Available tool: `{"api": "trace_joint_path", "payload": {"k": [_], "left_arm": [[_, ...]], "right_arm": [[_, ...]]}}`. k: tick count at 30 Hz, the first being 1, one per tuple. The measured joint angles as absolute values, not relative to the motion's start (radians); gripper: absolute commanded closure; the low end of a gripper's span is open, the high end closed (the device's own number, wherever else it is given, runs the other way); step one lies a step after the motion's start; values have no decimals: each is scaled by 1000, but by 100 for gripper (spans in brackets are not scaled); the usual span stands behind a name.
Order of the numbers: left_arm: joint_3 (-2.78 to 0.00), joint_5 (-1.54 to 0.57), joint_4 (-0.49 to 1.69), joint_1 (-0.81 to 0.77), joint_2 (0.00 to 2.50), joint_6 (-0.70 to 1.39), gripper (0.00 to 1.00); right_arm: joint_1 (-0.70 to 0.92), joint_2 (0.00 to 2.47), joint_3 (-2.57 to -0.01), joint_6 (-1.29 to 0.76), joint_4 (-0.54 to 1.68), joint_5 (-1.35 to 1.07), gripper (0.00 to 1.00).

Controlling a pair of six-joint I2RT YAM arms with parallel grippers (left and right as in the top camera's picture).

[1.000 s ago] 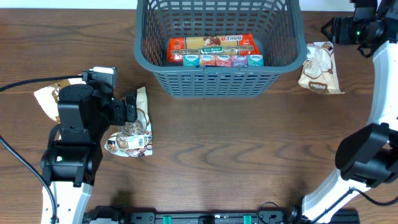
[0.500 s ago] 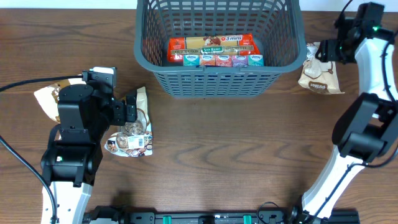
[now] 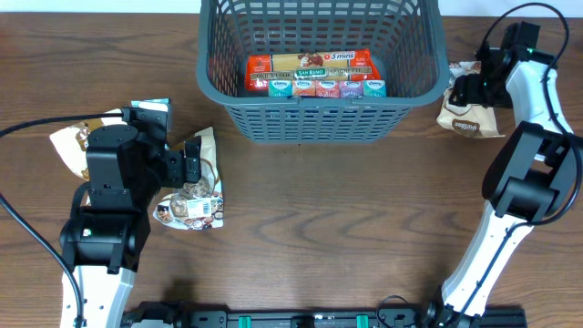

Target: Pack container

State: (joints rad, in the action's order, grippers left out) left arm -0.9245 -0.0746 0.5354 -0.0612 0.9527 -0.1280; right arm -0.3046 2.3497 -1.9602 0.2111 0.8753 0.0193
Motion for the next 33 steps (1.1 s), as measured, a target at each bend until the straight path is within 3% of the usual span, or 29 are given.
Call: {"api": "trace_joint_path", "payload": {"k": [2, 20, 33], "left_arm": [[-925, -75, 536, -61, 953, -128, 1], [-925, -75, 535, -61, 953, -128, 1], [-925, -75, 536, -61, 953, -128, 1]], "right_arm": [[-305, 2350, -1960, 209, 870, 19, 1], [-307, 2350, -1955, 196, 813, -80, 1], [-307, 2350, -1954, -169, 744, -104, 1]]}}
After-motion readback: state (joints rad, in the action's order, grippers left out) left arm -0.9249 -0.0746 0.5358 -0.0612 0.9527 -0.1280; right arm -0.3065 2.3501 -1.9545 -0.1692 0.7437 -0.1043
